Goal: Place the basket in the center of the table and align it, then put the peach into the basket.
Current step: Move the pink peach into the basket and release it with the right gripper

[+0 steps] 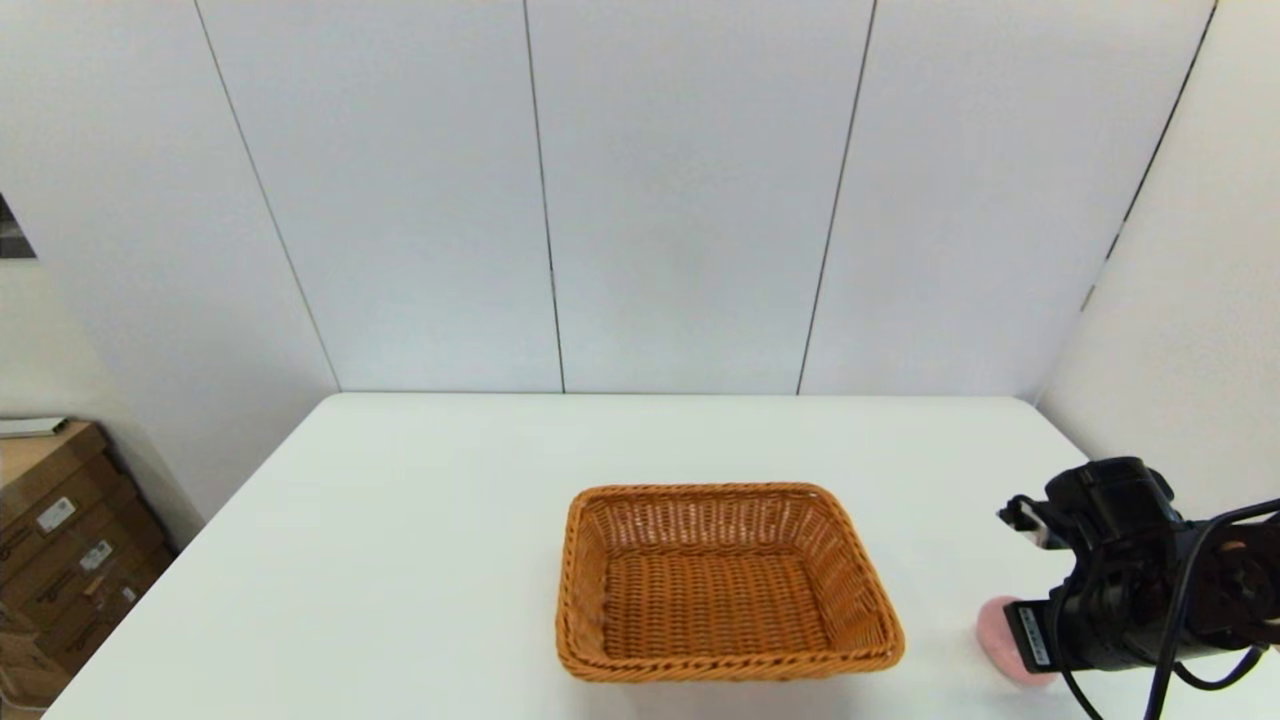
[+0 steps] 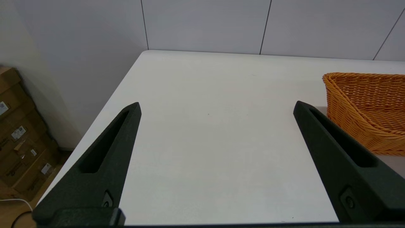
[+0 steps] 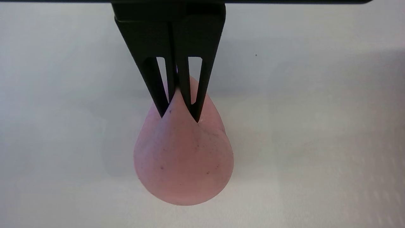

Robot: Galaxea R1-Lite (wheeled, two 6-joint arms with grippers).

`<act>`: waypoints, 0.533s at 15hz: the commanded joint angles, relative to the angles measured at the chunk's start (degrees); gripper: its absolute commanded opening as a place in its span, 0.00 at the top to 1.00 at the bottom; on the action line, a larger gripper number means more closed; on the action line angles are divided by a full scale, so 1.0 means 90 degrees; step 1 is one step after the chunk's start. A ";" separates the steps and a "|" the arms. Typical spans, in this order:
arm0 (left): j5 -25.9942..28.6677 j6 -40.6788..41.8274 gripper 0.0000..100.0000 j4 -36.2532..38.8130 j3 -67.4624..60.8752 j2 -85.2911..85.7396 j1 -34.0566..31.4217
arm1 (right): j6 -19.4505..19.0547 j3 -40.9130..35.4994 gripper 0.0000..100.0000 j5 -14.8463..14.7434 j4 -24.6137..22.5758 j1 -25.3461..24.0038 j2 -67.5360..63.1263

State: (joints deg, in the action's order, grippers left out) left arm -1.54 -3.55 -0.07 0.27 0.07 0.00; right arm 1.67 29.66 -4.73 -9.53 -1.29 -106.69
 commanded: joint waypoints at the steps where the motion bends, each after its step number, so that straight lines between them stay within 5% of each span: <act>1: -0.0005 -0.0006 0.00 -0.0002 -0.0001 0.0002 0.0000 | 0.0098 -0.0024 1.00 -0.0021 -0.0542 -0.0062 0.0654; 3: -0.0005 -0.0006 0.00 -0.0002 -0.0001 0.0002 0.0000 | 0.0156 0.0132 1.00 0.0008 -0.0620 -0.0433 0.1698; 8: -0.0005 -0.0006 0.00 -0.0002 -0.0001 0.0002 0.0000 | 0.0732 0.0894 1.00 -0.0031 0.0005 -0.2571 0.2568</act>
State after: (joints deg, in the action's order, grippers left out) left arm -1.56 -3.55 -0.10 0.27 0.07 0.00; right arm 6.53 34.19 -4.73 -12.53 -14.14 -88.70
